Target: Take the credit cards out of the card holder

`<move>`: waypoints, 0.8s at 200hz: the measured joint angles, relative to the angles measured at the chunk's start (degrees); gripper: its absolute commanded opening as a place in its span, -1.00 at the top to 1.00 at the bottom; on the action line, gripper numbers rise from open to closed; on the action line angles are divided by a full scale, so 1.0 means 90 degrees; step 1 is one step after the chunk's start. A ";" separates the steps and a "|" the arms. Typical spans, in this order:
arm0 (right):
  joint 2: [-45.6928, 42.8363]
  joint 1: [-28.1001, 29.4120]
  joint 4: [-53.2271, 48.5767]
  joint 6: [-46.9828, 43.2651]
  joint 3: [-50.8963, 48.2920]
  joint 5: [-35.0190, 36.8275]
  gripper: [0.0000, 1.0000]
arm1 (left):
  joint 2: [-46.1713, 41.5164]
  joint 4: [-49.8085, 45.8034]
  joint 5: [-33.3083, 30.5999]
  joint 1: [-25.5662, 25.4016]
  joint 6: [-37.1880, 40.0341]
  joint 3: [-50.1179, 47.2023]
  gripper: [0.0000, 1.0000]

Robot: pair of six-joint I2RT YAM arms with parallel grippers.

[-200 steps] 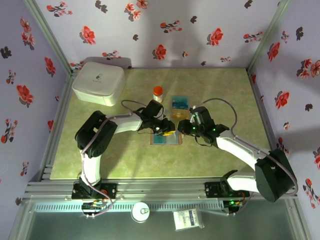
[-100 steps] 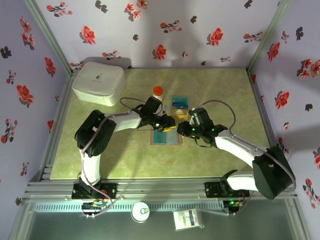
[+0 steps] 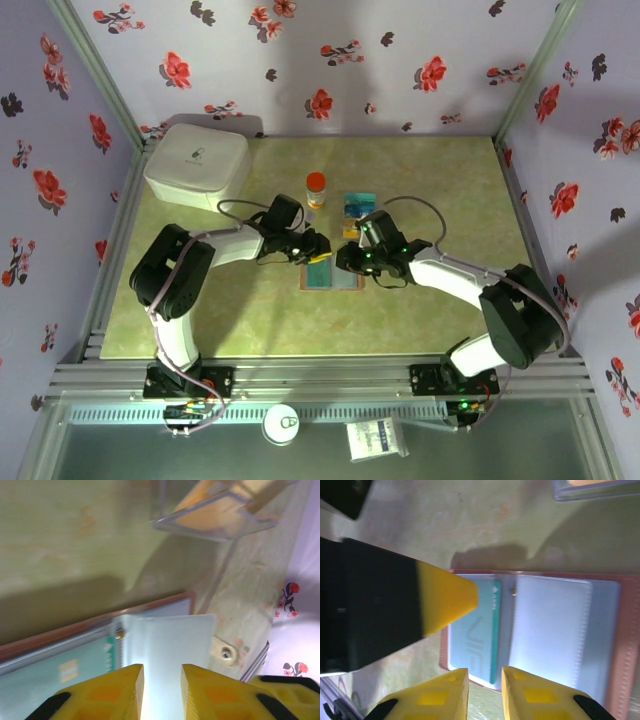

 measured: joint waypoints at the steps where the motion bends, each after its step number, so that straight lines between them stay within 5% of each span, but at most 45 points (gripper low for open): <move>1: 0.0000 0.0007 0.0000 0.0000 0.0010 0.0000 0.52 | 0.0000 0.0000 0.0000 0.0000 0.0000 -0.0007 0.52; 160: 0.1523 -0.0022 -0.0248 0.0000 0.0471 -0.0267 0.53 | -0.0204 0.0083 -0.0097 0.0374 0.0168 -0.0765 0.69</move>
